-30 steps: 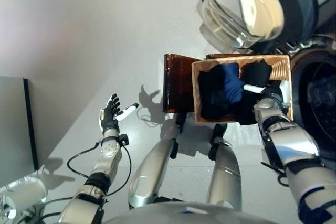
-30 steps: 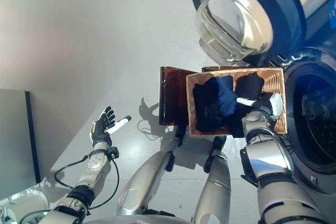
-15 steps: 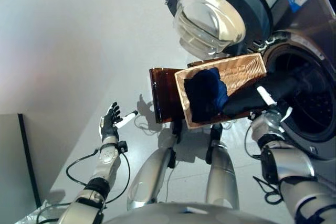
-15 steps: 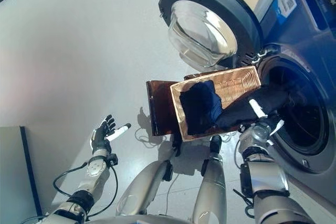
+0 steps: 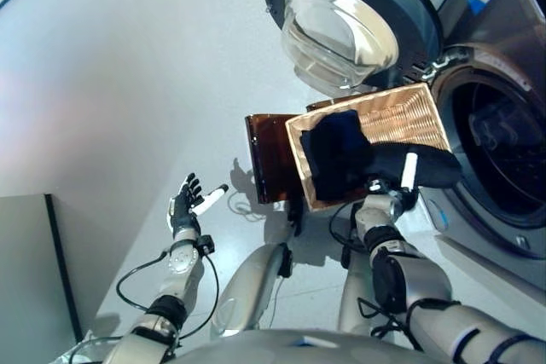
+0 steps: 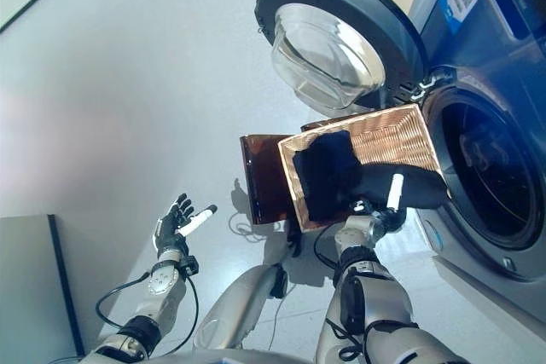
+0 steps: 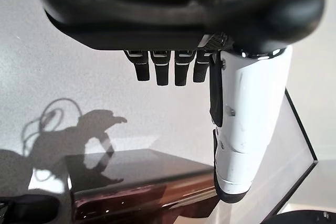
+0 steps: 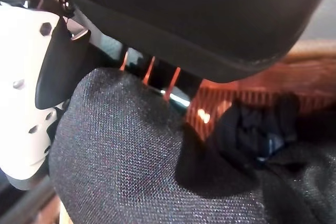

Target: Pick up the clothes and place them into the washing machine

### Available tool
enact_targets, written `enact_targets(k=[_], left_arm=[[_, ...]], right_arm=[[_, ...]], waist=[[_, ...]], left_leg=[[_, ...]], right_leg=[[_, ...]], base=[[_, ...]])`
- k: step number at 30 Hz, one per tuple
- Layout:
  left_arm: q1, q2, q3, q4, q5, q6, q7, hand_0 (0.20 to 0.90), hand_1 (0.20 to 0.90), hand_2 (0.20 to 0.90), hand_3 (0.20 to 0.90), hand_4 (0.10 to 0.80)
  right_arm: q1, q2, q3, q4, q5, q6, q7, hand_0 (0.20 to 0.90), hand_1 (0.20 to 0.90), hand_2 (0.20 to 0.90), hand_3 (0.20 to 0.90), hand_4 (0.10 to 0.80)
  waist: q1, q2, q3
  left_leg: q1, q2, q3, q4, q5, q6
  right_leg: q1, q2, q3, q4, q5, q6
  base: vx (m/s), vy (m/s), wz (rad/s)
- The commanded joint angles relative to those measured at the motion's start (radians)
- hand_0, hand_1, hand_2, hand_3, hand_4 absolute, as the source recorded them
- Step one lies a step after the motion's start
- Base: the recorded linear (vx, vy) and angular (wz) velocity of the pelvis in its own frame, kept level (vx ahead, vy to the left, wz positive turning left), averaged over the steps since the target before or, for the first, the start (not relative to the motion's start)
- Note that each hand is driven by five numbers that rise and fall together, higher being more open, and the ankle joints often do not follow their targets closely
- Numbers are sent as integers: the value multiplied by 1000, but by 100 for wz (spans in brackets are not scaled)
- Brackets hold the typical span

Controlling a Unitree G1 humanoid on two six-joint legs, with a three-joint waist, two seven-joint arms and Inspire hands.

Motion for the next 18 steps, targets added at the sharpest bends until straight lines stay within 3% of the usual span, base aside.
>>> enact_targets(k=[1, 3, 4, 5, 6, 9, 12, 13, 16, 18], left_arm=[[-21, 17, -10, 26, -30, -90, 10, 900, 900, 900, 900, 800], [-19, 18, -9, 23, -30, -92, 8, 900, 900, 900, 900, 800], [-13, 21, -8, 16, -31, -95, 6, 900, 900, 900, 900, 800], [-2, 35, -4, 13, -23, -100, -1, 900, 900, 900, 900, 800], [-4, 33, -5, 12, -23, -100, -1, 900, 900, 900, 900, 800], [13, 76, 7, 10, -7, -112, -6, 900, 900, 900, 900, 800], [17, 89, -1, 24, -9, -113, -4, 900, 900, 900, 900, 800], [18, 96, 4, 21, -10, -110, -6, 900, 900, 900, 900, 800], [25, 104, 15, 10, -20, -111, -7, 900, 900, 900, 900, 800], [24, 101, 16, 11, -21, -110, -9, 900, 900, 900, 900, 800]], right_arm=[[-72, -105, -34, -58, -40, -107, -20, 200, 200, 200, 200, 300], [-85, -138, -56, -67, -63, -110, -47, 200, 200, 200, 200, 300], [-102, -176, -67, -83, -94, -116, -71, 200, 200, 200, 200, 300], [-131, -268, -88, -133, -160, -131, -117, 200, 200, 200, 200, 300], [-134, -270, -89, -137, -169, -129, -127, 200, 200, 200, 200, 300], [-239, -541, -78, -215, -322, -135, -240, 200, 200, 200, 200, 300], [-347, -700, -3, -213, -395, -133, -319, 200, 200, 200, 200, 300], [-378, -764, 15, -232, -417, -111, -320, 900, 900, 900, 900, 800], [-409, -843, 94, -208, -425, -59, -276, 900, 900, 900, 900, 800], [-415, -837, 105, -204, -414, -58, -264, 900, 900, 900, 900, 800]], waist=[[8, 15, -14], [11, 21, -16], [11, 25, -16], [10, 29, -23], [11, 32, -22], [17, 30, -38], [26, 32, -50], [23, 30, -51], [17, 24, -54], [13, 24, -52]], left_leg=[[-35, -23, -17, 74, -102, -84], [-35, -23, -15, 75, -104, -84], [-36, -22, -12, 75, -98, -84], [-33, -23, -11, 74, -107, -85], [-37, -22, -10, 74, -99, -85], [-39, -20, -9, 73, -106, -90], [-43, -15, -4, 63, -95, -92], [-43, -14, -1, 58, -92, -94], [-39, -7, 5, 47, -86, -99], [-40, -5, 7, 45, -83, -99]], right_leg=[[178, -67, 22, -232, 62, 20], [178, -67, 25, -232, 62, 20], [175, -67, 26, -233, 70, 21], [177, -69, 29, -235, 64, 22], [173, -68, 30, -237, 73, 22], [170, -69, 36, -241, 69, 25], [154, -65, 44, -242, 80, 27], [147, -63, 46, -239, 81, 28], [133, -55, 56, -222, 75, 24], [129, -52, 59, -221, 77, 23]], base=[[70, 31, -5], [9, 16, -10], [22, -6, -10], [-6, -4, -7], [42, -15, -4], [-15, -4, -3], [3, -10, -9], [36, -8, -10], [-13, -3, -7], [-5, -2, -2]])
